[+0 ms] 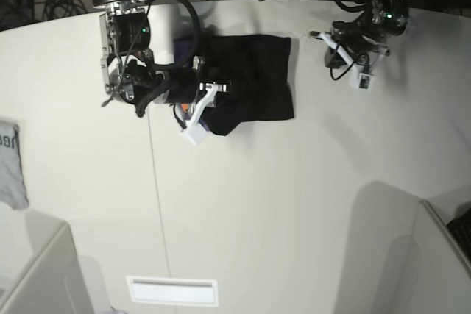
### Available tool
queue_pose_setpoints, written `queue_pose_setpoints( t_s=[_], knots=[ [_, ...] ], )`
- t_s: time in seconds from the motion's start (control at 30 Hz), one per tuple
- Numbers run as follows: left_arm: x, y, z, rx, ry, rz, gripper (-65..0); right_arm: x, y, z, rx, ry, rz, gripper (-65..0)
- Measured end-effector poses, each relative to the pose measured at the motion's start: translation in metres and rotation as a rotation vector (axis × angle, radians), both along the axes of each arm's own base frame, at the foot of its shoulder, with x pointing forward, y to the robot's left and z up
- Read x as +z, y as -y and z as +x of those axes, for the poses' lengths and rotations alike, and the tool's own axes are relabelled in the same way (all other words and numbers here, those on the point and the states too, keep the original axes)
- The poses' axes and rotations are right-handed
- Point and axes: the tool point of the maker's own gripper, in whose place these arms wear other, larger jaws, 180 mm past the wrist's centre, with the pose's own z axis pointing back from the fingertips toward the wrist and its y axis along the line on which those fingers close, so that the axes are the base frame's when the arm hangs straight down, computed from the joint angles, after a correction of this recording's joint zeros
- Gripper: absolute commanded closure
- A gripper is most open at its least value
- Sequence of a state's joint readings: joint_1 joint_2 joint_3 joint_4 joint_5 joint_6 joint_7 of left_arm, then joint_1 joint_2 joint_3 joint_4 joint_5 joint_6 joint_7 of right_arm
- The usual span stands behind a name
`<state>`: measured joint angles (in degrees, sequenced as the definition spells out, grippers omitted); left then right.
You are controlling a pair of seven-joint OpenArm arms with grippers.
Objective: Fold the T-shirt properly
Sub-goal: 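Fold the strip end held by the right gripper toward the left gripper, then press the folded end down with the right gripper, then release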
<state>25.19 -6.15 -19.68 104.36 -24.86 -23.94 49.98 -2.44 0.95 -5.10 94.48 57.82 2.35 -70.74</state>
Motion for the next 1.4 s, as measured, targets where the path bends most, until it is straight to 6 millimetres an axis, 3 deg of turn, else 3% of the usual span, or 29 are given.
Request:
queue_pose_setpoints(
  t_s=[0.1, 0.2, 0.27, 0.4, 0.5, 0.6, 0.7, 0.93, 1.07, 1.17, 1.23, 1.27, 1.3, 1.4],
  knots=[
    [0.009, -0.019, -0.01, -0.021, 0.021, 0.036, 0.0, -0.002, 0.0, 0.001, -0.002, -0.005, -0.002, -1.1],
    [0.01, -0.038, -0.028, -0.042, 0.008, 0.07, 0.0, -0.003, 0.001, 0.0, -0.001, -0.006, -0.007, -17.4],
    [0.013, -0.064, -0.04, 0.001, -0.004, 0.112, 0.0, -0.001, 0.0, 0.0, 0.003, -0.004, 0.0, -23.9],
    [0.023, -0.101, -0.05, 0.061, 0.004, 0.176, 0.0, 0.004, -0.005, -0.004, 0.037, 0.028, -0.021, -24.0],
    [0.03, -0.12, -0.055, 0.091, 0.011, 0.21, 0.0, 0.025, -0.023, -0.013, 0.132, 0.095, -0.006, -24.0],
    [0.03, -0.135, -0.064, 0.09, -0.055, 0.249, 0.0, 0.035, -0.033, -0.009, 0.108, 0.07, -0.003, -24.6],
    [0.032, -0.136, -0.058, 0.097, -0.042, 0.248, 0.0, 0.032, -0.04, -0.015, 0.15, 0.058, -0.033, -24.8],
    [0.033, -0.137, -0.059, 0.101, -0.046, 0.248, 0.0, 0.055, -0.083, -0.023, 0.316, 0.145, -0.014, -24.8],
    [0.033, -0.137, -0.059, 0.103, -0.047, 0.249, 0.0, 0.057, -0.109, -0.035, 0.421, 0.15, -0.019, -24.3],
    [0.036, -0.145, -0.062, 0.132, -0.04, 0.256, 0.0, 0.08, -0.118, -0.036, 0.461, 0.237, 0.002, -23.9],
    [0.042, -0.159, -0.068, 0.177, -0.035, 0.28, 0.0, 0.113, -0.107, -0.026, 0.402, 0.329, 0.057, -16.7],
    [0.045, -0.168, -0.072, 0.195, -0.041, 0.3, 0.0, 0.126, -0.093, -0.017, 0.333, 0.357, 0.086, -8.1],
    [0.047, -0.173, -0.074, 0.21, -0.042, 0.31, 0.0, 0.126, -0.077, -0.007, 0.263, 0.357, 0.078, 0.0],
    [0.053, -0.187, -0.083, 0.263, -0.037, 0.328, 0.0, 0.08, -0.02, 0.008, 0.087, 0.228, -0.063, 0.0]
  ],
)
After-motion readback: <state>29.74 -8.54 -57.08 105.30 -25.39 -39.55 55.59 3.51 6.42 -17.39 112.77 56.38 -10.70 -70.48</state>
